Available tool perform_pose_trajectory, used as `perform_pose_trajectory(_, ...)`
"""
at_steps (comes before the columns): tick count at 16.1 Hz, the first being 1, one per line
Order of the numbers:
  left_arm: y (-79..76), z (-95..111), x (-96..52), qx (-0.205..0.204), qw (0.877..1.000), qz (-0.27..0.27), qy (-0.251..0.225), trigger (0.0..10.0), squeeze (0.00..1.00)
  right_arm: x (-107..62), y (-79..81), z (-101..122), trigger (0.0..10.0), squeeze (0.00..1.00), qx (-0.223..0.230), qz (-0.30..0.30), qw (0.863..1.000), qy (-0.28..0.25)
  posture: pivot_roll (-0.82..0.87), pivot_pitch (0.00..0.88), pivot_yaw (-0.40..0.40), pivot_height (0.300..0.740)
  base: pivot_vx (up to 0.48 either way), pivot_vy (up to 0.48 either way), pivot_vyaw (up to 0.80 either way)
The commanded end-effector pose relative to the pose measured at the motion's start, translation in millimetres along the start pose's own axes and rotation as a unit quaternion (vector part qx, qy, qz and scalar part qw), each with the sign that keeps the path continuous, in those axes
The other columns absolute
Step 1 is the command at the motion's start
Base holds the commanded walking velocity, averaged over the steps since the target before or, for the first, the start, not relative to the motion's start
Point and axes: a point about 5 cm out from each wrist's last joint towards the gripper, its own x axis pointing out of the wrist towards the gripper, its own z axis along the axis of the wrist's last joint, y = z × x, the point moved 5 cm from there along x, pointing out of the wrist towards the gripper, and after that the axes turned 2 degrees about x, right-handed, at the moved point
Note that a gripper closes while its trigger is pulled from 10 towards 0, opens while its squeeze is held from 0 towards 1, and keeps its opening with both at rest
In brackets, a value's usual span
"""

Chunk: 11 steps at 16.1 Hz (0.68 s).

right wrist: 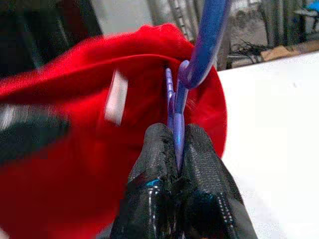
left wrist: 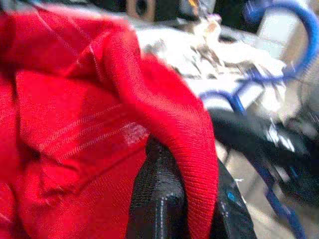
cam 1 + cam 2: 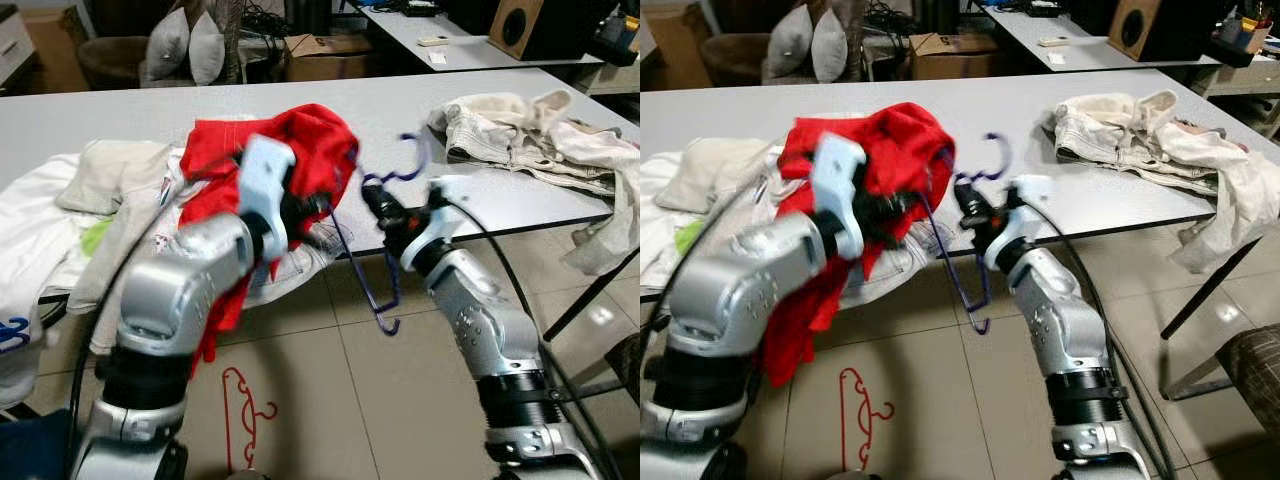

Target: Hang hanger

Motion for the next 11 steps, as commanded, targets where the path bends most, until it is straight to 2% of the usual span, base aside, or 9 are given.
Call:
perform_pose_trajectory(1,9.8,9,-0.6,0.005,1.0,0.024,-0.016,10.0,0.0,0.5,10.2,1,10.0,0.0,-0.033,0.023,0.999,0.0,0.03,0.0,-0.009,0.74,0.0,0.0,0.0)
perform_pose_trajectory(3,21.0,31,-1.7,0.025,0.997,0.049,-0.054,10.0,0.0,-0.4,21.8,3,10.0,0.0,-0.077,0.047,0.996,-0.009,0.03,0.0,-0.012,0.74,0.0,0.0,0.0)
perform_pose_trajectory(4,26.4,46,-2.9,0.051,0.994,0.061,-0.079,10.0,0.0,-1.6,26.8,5,10.0,0.0,-0.1,0.055,0.993,-0.017,0.03,0.0,-0.015,0.74,0.0,0.0,0.0)
perform_pose_trajectory(5,28.9,52,-3.2,0.065,0.992,0.066,-0.089,10.0,0.0,-1.9,27.1,8,10.0,0.0,-0.104,0.052,0.993,-0.023,0.03,0.0,-0.015,0.74,0.0,0.0,0.0)
perform_pose_trajectory(6,33.7,66,-3.7,0.162,0.979,0.078,-0.092,10.0,0.0,-0.4,20.1,14,10.0,0.0,-0.096,0.021,0.994,-0.037,0.03,0.0,-0.013,0.74,0.0,0.0,0.0)
perform_pose_trajectory(7,35.6,69,-3.0,0.222,0.968,0.082,-0.078,10.0,0.0,0.9,9.7,19,10.0,0.0,-0.089,-0.014,0.995,-0.049,0.03,0.0,-0.009,0.74,0.0,0.0,0.0)
perform_pose_trajectory(8,35.6,69,-3.0,0.222,0.968,0.082,-0.078,10.0,0.0,0.9,9.7,19,10.0,0.0,-0.089,-0.014,0.995,-0.049,0.03,0.0,-0.009,0.74,0.0,0.0,0.0)
perform_pose_trajectory(9,33.4,79,-3.4,0.237,0.965,0.075,-0.089,10.0,0.0,1.1,-1.5,28,10.0,0.0,-0.049,-0.048,0.995,-0.074,0.03,0.0,-0.004,0.74,0.0,0.0,0.0)
perform_pose_trajectory(11,26.6,87,-4.1,0.221,0.967,0.059,-0.109,10.0,0.0,2.0,-4.3,30,10.0,0.0,-0.029,-0.052,0.995,-0.076,0.03,0.0,-0.001,0.74,0.0,0.0,0.0)
